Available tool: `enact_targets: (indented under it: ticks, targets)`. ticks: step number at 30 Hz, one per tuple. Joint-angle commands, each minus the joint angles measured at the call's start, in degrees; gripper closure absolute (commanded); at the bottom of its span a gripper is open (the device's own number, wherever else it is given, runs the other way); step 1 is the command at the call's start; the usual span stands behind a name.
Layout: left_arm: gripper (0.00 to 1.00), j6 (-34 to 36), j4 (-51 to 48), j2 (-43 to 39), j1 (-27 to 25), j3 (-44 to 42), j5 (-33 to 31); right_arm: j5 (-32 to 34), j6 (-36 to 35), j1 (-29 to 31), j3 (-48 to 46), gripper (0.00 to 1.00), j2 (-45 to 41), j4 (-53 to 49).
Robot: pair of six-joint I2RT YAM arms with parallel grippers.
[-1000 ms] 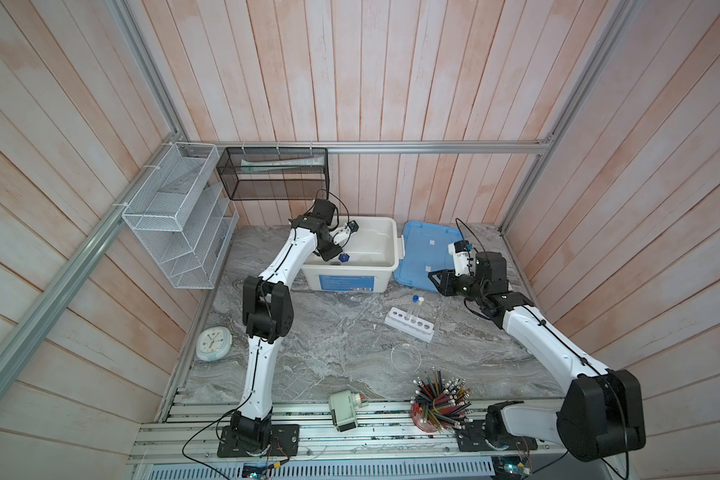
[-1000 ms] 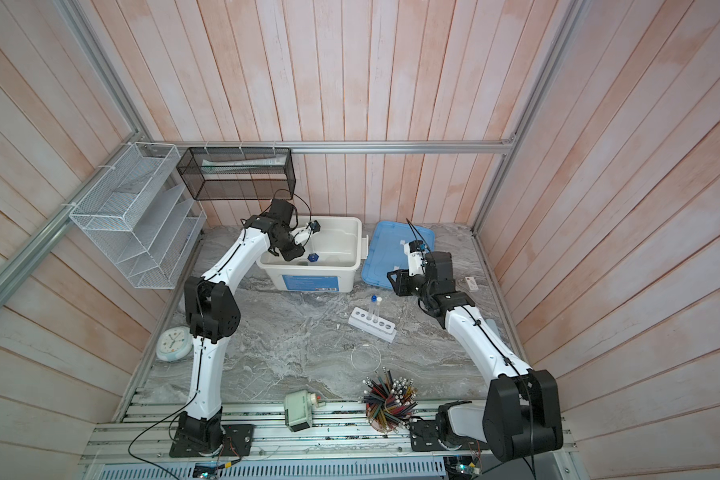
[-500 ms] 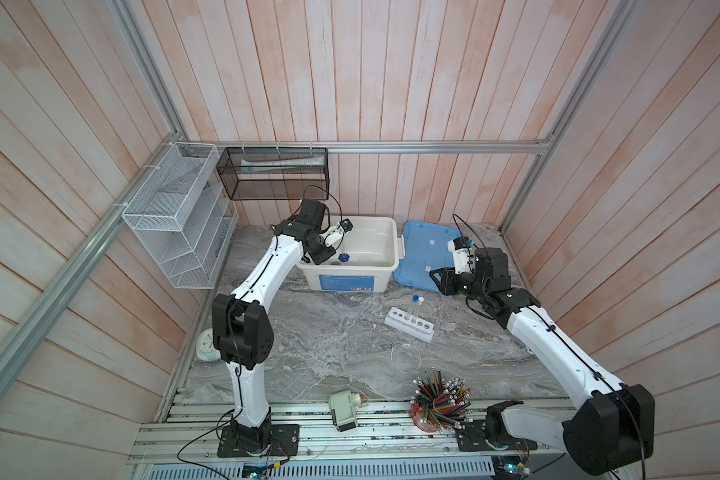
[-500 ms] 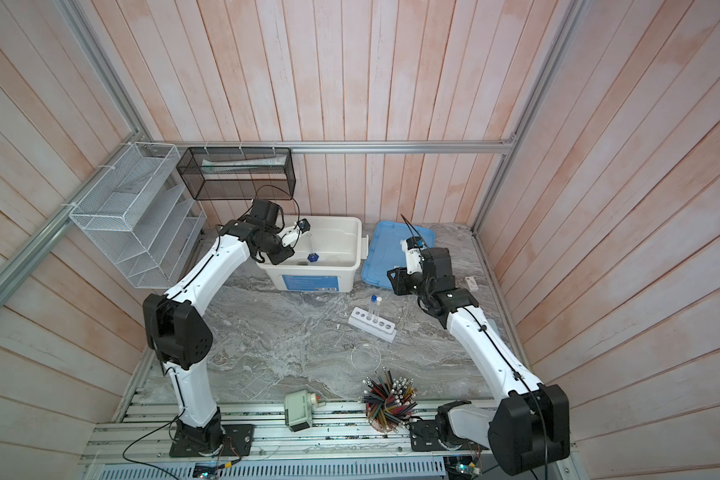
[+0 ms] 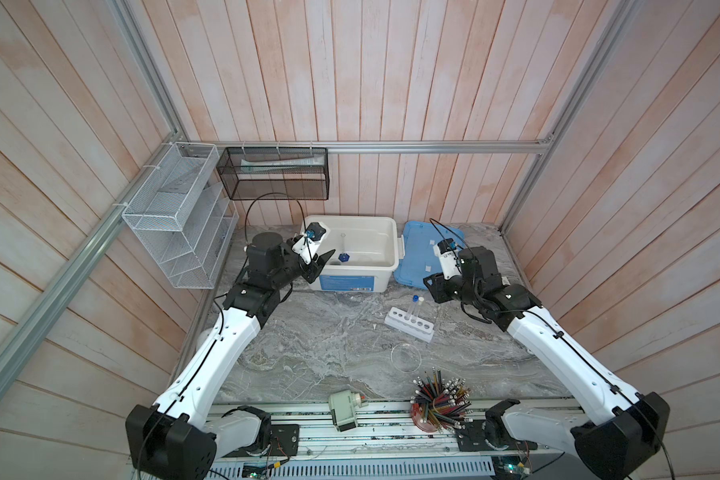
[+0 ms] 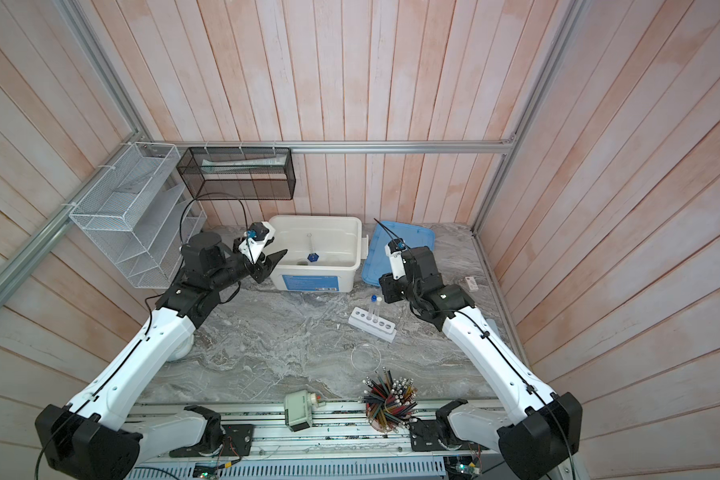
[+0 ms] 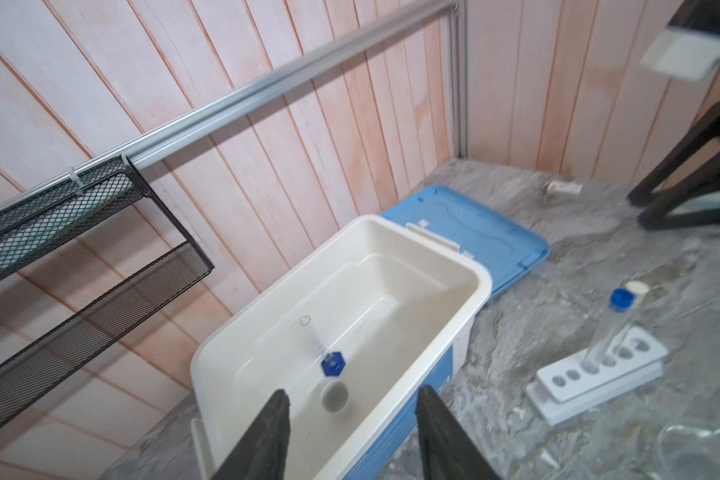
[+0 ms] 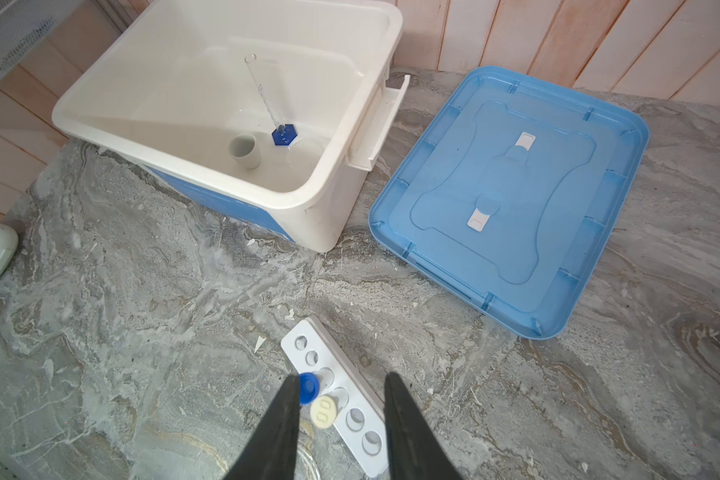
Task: Organize the chemistry lab equipment
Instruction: 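Raise the left gripper from the bin while the right gripper moves toward the petri dish, then lower the right gripper over the clear petri dish beside the rack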
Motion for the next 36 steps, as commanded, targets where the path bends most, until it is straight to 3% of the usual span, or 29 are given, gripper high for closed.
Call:
enact_targets:
  ticks: [1,4,14,21,36]
  targets:
    - [0.48,-10.92,10.87,-2.19,0.29,-5.97,5.26,6.68,-2.11,3.47,3.22,0.64,1.59,-8.39]
    - [0.48,-11.82,8.26,-4.18,-0.81,-8.43,4.59,10.53,-0.86,6.45,4.06,0.64,2.16,-14.06]
    - [0.47,-12.42,4.62,-8.49,-2.34,-15.21,6.99,7.58,12.0,12.45,-5.87,0.64,-0.06,-19.35]
    - [0.47,-10.22,0.76,-8.3,-3.02,-14.61,6.71,7.45,17.42,15.81,-8.49,0.64,2.37,-23.64]
    - [0.47,-11.6,4.36,-9.3,-3.01,-17.71,6.59,3.9,27.62,16.8,-19.13,0.65,4.83,-9.76]
